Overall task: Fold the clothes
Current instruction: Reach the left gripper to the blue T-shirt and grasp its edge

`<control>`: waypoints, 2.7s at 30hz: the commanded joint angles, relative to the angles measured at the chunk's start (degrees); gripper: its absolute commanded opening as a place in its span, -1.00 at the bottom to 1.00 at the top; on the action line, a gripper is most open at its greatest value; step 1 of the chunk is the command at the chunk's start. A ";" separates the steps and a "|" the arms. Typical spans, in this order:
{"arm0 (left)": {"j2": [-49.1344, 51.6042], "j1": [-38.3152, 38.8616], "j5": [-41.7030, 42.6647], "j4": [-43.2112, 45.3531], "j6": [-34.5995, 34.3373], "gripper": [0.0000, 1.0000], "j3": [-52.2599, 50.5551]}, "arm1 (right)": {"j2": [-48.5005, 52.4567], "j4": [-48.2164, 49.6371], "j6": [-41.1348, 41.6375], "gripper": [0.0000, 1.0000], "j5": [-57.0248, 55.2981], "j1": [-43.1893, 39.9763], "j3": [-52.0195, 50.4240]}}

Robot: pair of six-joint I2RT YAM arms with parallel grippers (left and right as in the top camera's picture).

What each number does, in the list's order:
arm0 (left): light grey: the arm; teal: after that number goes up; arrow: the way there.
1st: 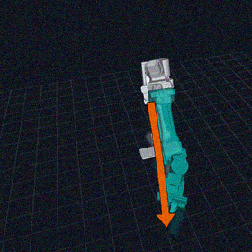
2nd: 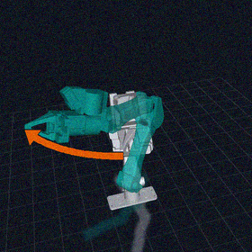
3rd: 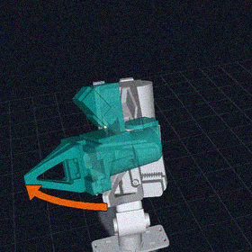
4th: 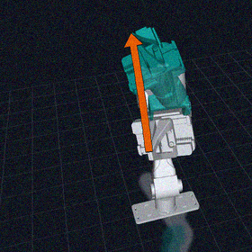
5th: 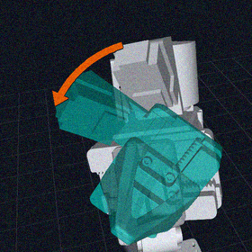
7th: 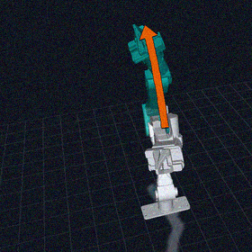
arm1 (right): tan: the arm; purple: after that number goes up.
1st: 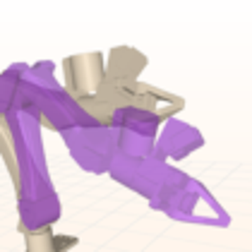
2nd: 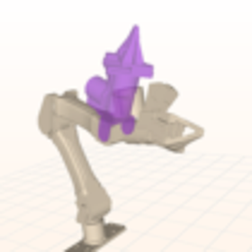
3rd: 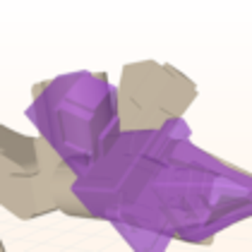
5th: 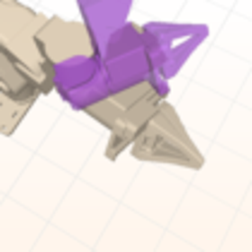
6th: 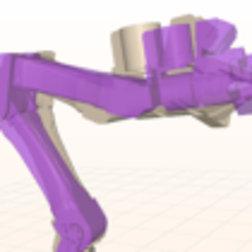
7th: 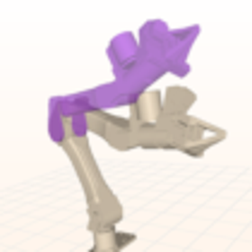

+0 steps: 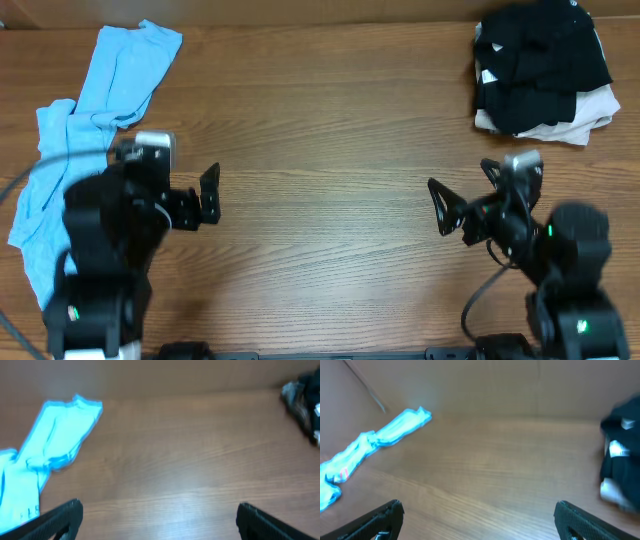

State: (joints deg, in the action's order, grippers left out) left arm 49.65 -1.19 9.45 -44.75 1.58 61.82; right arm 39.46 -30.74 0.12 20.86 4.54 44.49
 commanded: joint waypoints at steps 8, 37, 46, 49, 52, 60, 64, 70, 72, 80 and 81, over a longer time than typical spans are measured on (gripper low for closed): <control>12.13 -0.33 5.42 -6.99 -0.72 1.00 10.29 | 21.92 0.26 0.17 1.00 8.28 -0.09 9.38; 54.95 -24.76 -24.09 -13.66 -22.23 0.40 10.23 | 33.97 6.71 0.07 1.00 15.80 -0.09 9.38; 56.22 -24.59 -25.18 -10.01 -21.35 0.36 9.60 | 33.97 6.73 -0.09 0.99 12.79 -0.09 9.38; 56.22 -24.61 -25.11 -6.97 -19.58 0.34 8.63 | 33.97 6.71 -0.11 0.99 12.61 -0.09 9.35; 56.24 -24.55 -24.61 -4.33 -19.28 0.32 7.15 | 33.97 6.69 -0.11 0.98 12.61 -0.09 9.35; 56.65 -22.14 -21.57 -3.21 -19.15 0.11 3.82 | 33.97 7.15 -0.11 0.96 12.57 -0.09 9.35; 56.74 -20.52 -21.68 -2.80 -19.37 0.11 2.84 | 33.97 7.26 -0.09 0.90 12.22 -0.09 9.35; 56.76 -20.52 -26.08 -2.86 -19.61 0.08 1.66 | 33.97 6.45 -0.09 0.88 12.22 -0.09 9.31; 56.74 -20.57 -26.47 -3.23 -19.58 0.02 1.27 | 33.97 6.40 -0.09 0.88 12.22 -0.09 9.29; 56.76 -20.57 -25.99 -3.48 -19.63 -0.92 -0.61 | 33.97 6.14 -0.11 0.82 12.22 -0.09 9.27; 56.74 -20.55 -25.31 -3.39 -19.61 -0.92 -0.57 | 33.97 6.16 -0.09 0.81 12.20 -0.09 9.27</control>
State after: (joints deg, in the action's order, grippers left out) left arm 105.30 -21.50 -15.84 -48.18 -17.98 61.84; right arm 73.67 -24.82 0.16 33.43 4.54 52.47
